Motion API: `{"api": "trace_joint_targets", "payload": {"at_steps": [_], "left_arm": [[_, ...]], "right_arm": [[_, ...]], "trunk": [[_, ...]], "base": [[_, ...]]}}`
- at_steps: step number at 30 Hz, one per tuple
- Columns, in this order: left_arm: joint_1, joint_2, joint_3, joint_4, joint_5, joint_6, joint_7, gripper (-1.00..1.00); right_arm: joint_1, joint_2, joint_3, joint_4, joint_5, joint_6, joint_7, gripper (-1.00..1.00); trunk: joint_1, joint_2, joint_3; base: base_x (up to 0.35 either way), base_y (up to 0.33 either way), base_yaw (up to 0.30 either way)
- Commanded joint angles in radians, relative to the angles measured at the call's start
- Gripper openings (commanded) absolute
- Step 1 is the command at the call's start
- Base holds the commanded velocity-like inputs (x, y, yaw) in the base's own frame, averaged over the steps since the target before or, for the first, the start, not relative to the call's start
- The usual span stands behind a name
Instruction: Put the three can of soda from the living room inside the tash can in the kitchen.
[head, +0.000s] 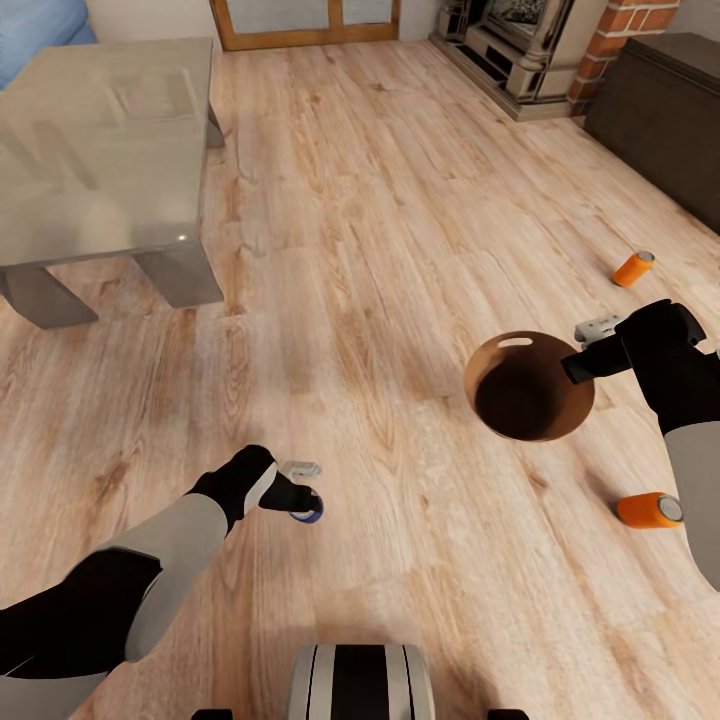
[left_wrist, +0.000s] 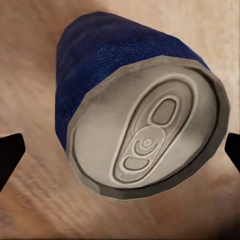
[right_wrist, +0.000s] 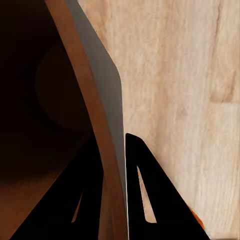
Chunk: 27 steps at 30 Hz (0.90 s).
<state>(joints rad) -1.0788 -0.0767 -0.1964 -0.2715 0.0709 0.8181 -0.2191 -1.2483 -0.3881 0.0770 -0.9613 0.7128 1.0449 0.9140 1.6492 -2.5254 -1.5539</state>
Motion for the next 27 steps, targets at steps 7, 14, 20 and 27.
{"api": "trace_joint_targets", "payload": {"at_steps": [7,14,20,27], "left_arm": [[0.0,0.0,0.0,-0.001,0.001,0.0,0.001,1.0],[0.0,0.0,0.0,-0.002,0.001,0.0,0.001,1.0],[-0.001,0.0,0.001,-0.004,0.003,-0.001,0.001,1.0],[-0.001,0.002,0.003,-0.011,0.007,-0.012,0.001,1.0]], "right_arm": [[0.0,-0.001,0.0,0.0,-0.006,0.002,0.005,-1.0],[0.0,-0.001,0.0,0.0,-0.006,0.002,0.005,-1.0],[0.0,-0.002,0.0,0.0,-0.006,0.002,0.005,-1.0],[0.0,-0.001,0.0,0.001,-0.006,0.002,0.005,-1.0]], "trunk": [[0.0,0.0,0.0],[0.0,0.0,0.0],[0.0,0.0,0.0],[0.0,0.0,0.0]], "base": [[-0.042,0.0,0.0],[-0.007,0.0,0.0],[-0.001,0.0,0.0],[0.0,0.0,0.0]]}}
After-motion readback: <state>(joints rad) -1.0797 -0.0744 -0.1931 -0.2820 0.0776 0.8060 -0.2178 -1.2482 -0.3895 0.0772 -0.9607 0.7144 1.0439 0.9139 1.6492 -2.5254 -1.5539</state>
